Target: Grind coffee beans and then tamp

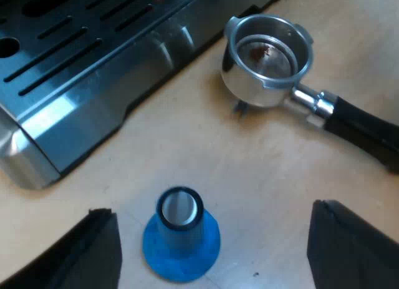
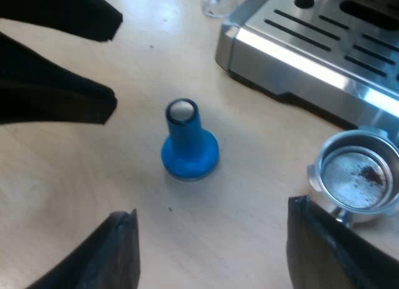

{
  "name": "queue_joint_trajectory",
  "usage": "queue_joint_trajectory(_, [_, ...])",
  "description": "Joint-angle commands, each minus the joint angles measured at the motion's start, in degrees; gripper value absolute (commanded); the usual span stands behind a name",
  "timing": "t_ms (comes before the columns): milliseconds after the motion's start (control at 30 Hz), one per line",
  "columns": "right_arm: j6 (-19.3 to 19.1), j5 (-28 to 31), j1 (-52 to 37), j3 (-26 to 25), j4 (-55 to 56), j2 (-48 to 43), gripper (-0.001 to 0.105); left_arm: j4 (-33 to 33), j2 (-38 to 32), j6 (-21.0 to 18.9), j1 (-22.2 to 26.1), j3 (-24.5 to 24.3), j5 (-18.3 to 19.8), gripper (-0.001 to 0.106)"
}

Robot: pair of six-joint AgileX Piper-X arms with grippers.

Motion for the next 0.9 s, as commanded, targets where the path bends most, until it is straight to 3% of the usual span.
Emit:
queue_joint_trajectory(33, [-0.9, -0.5, -0.5, 1.2, -0.5, 0.0, 0.054, -2.9, 1.9, 0.2, -0.4, 0.1, 0.1, 0.064])
queue_joint_trajectory(433, [-0.6, -0.9, -0.5, 3.8, -4.3, 0.0, 0.054, -14.7, 9.1, 0.0, -0.4, 4.1, 0.1, 0.063])
queue_joint_trajectory(900, [-0.6, -0.9, -0.5, 3.8, -4.3, 0.0, 0.054, -21.4, 17.7, -0.2, -0.4, 4.9, 0.2, 0.063])
